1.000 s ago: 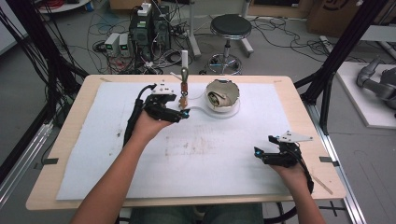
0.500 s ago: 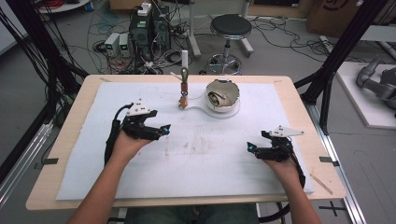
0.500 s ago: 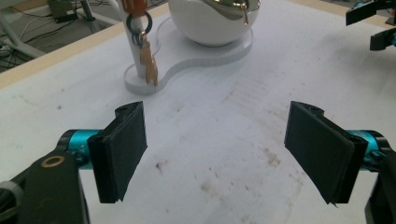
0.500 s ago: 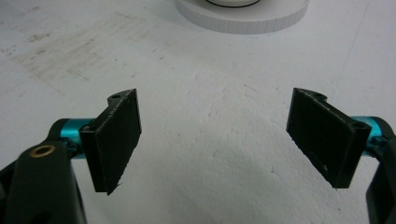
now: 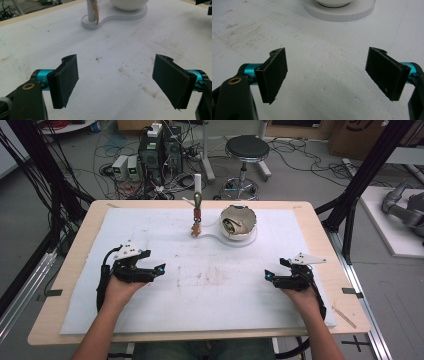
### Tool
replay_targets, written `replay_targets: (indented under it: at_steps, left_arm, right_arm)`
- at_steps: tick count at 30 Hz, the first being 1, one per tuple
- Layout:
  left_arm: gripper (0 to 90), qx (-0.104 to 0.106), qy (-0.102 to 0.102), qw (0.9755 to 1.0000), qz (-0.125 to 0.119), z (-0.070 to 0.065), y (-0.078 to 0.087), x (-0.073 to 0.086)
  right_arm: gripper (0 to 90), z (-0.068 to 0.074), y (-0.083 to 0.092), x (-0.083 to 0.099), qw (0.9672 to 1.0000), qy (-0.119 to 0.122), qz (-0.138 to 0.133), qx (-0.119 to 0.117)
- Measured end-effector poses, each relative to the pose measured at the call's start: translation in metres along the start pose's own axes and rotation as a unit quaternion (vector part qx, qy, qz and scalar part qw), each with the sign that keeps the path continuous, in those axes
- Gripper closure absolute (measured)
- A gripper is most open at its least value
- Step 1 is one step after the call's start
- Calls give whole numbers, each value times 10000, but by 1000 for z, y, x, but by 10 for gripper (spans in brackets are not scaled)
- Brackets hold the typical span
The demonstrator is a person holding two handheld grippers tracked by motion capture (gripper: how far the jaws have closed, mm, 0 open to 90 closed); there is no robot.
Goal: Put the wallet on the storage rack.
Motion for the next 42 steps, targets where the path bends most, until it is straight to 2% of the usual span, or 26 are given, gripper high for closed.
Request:
replay_targets:
  at_steps: [5,9,14,24,31,42]
  left_arm:
    - [209,-57,94,9999,-62,1,3,4]
    - [209,-36,28,10000,-59,-1,2,6]
    - [209,-38,58,10000,-66,0,1,8]
    - [209,-3,53,10000,-78,3,0,9]
    - [209,-51,157,9998,-115,9,1,10]
    - [209,-39,168,9998,-44,10,0,13]
  right_arm:
    - [181,-1,-1,0,10000,-20,-29,-9]
    - [181,-3,-1,1,10000,-74,-16,30]
    - [181,-5,1,0,9999,-48,-62,64]
    - [181,-4,0,1,10000,32,14,49]
    - [181,-3,-2,2,10000,47,56,41]
    - [181,-3,-3,3,10000,41,86,23]
Point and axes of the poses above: each handheld gripper's, and its own axes: y roughly backward along the jaws, x roughly out of its underside, z roughly to its left, the point moved 9 cm from there along -y, roughly forward along the jaws, and after that the axes turned 11 degrees about y, right-handed, at the moved point
